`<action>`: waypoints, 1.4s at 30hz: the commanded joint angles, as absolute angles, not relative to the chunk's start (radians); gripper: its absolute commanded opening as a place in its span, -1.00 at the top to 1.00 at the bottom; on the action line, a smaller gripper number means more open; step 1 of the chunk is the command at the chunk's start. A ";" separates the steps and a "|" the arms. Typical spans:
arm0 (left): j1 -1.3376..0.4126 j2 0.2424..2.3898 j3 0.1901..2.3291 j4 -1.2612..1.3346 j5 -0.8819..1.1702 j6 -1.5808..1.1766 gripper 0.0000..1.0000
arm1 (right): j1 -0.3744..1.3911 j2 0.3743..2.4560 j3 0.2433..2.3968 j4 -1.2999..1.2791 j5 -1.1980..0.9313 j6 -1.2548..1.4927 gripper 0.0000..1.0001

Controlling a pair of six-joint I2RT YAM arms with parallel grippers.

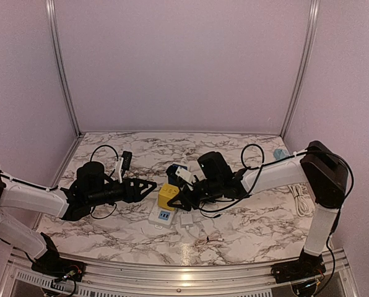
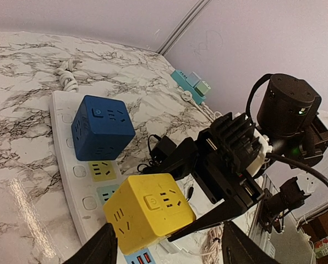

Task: Insert the plug
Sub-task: Insert the plug into the socket slot.

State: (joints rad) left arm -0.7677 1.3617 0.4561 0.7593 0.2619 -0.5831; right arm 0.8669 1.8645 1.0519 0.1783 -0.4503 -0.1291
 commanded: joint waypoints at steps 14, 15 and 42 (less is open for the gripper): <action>-0.773 1.394 0.472 0.763 0.263 -0.566 -0.30 | 0.862 1.928 1.101 0.125 -0.413 -0.186 1.00; -0.773 1.400 0.479 0.746 0.260 -0.560 -0.30 | 0.862 1.929 1.101 0.118 -0.407 -0.193 1.00; -0.788 1.582 0.577 0.650 0.238 -0.538 0.63 | 0.891 1.948 1.111 0.068 -0.344 -0.236 1.00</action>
